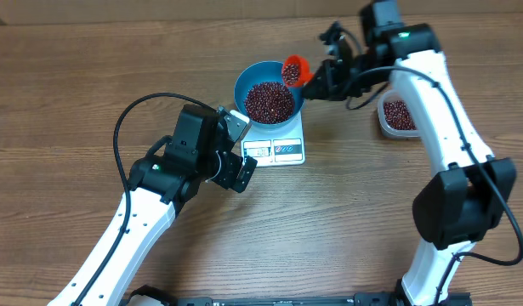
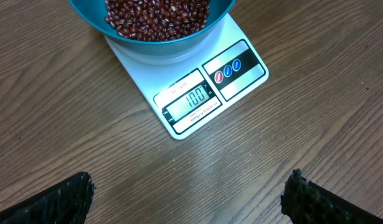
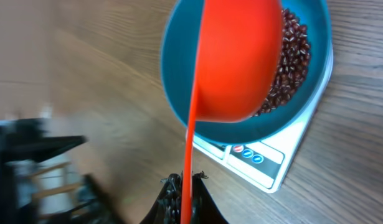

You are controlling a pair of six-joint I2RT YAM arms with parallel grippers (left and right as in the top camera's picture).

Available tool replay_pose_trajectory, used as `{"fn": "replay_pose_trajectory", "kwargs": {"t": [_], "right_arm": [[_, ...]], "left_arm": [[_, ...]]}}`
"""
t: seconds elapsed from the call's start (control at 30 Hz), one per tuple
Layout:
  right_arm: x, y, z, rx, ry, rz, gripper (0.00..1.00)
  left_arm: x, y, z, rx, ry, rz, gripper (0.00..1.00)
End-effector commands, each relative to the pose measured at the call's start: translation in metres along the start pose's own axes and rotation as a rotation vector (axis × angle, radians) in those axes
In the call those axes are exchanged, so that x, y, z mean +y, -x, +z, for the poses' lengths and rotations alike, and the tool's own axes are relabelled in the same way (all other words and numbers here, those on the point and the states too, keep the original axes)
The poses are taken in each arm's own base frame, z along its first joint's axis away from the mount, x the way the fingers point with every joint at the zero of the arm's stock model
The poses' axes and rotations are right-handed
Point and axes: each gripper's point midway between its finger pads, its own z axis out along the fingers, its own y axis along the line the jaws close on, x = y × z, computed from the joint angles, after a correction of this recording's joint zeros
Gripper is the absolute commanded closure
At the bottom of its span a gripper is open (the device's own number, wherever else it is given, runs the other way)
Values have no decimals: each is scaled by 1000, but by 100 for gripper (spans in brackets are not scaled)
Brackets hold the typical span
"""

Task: Scoop item into bowl and weigh 150g on scale
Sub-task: 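Lift the filled scoop and carry it over the teal bowl, then tilt the scoop with the right gripper to pour beans into the bowl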

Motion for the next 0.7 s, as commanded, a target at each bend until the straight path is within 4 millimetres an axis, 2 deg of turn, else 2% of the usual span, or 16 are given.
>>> {"fn": "replay_pose_trajectory", "kwargs": {"t": [0.0,0.17,0.37,0.47,0.67], "right_arm": [[-14,11,5,-41,-269,-21,96],[-19,15,11,-74,-560,-117,96],[-12,19,6,-126,-841,-235,96],[-5,21,5,-148,-905,-271,96],[0,21,8,-148,-894,-288,96]], "left_arm": [[-1,-2,3,8,0,-2,1],[-1,-2,3,8,1,-2,1],[-1,-2,3,8,1,-2,0],[-1,-2,3,8,1,-2,0],[-1,-2,3,8,0,-2,0]]}}
